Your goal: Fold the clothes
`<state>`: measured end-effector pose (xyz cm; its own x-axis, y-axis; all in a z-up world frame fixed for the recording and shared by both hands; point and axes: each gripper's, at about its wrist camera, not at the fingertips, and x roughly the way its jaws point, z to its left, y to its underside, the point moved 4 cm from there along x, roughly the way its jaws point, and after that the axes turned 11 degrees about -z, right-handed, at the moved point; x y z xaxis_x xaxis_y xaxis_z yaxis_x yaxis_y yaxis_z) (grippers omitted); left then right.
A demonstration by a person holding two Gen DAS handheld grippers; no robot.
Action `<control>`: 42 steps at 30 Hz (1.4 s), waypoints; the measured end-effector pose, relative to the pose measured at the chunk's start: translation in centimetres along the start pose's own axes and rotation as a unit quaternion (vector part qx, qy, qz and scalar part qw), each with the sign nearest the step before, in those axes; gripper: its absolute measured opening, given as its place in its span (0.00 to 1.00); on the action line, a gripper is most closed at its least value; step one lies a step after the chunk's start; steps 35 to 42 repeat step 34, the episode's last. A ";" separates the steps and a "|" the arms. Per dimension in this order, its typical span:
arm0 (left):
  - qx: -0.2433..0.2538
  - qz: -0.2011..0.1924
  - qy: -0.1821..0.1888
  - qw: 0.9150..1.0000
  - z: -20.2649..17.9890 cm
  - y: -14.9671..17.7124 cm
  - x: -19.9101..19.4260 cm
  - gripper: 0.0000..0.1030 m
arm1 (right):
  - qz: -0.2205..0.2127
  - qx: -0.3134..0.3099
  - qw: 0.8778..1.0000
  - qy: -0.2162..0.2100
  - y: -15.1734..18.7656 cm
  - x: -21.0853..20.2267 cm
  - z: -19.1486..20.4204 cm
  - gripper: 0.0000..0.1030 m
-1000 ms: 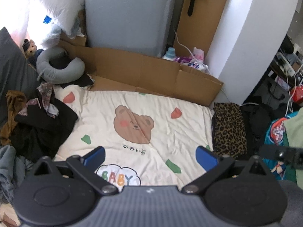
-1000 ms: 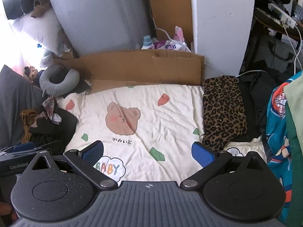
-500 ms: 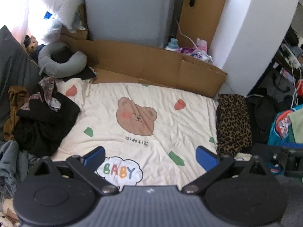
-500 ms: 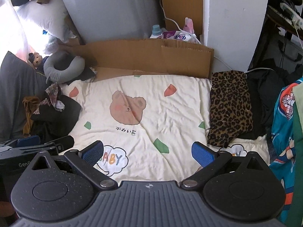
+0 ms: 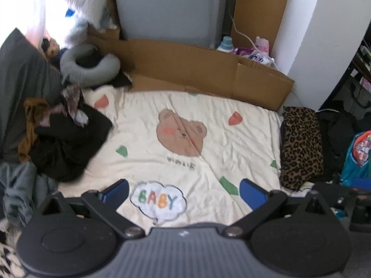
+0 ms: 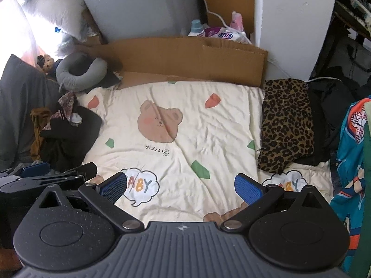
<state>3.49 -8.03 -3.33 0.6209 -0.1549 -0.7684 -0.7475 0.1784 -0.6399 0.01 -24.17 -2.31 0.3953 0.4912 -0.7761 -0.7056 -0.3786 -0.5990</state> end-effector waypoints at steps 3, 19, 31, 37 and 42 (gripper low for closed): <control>-0.020 0.013 -0.003 1.000 0.6 0.1 0.1 0.99 | 0.005 -0.011 1.000 -0.005 0.0 0.2 0.4 0.99; -0.020 0.012 -0.006 1.000 1.0 0.2 0.0 0.99 | 0.024 -0.021 0.999 -0.008 0.0 1.0 0.9 0.99; -0.018 0.006 -0.010 1.000 0.8 0.3 -0.1 0.99 | 0.019 -0.034 0.999 -0.011 0.0 0.9 1.0 0.99; -0.013 0.000 -0.014 1.000 0.6 0.3 -0.1 0.99 | 0.018 -0.036 0.999 -0.008 -0.1 1.0 1.1 0.99; -0.013 0.000 -0.014 1.000 0.6 0.3 -0.1 0.99 | 0.018 -0.036 0.999 -0.008 -0.1 1.0 1.1 0.99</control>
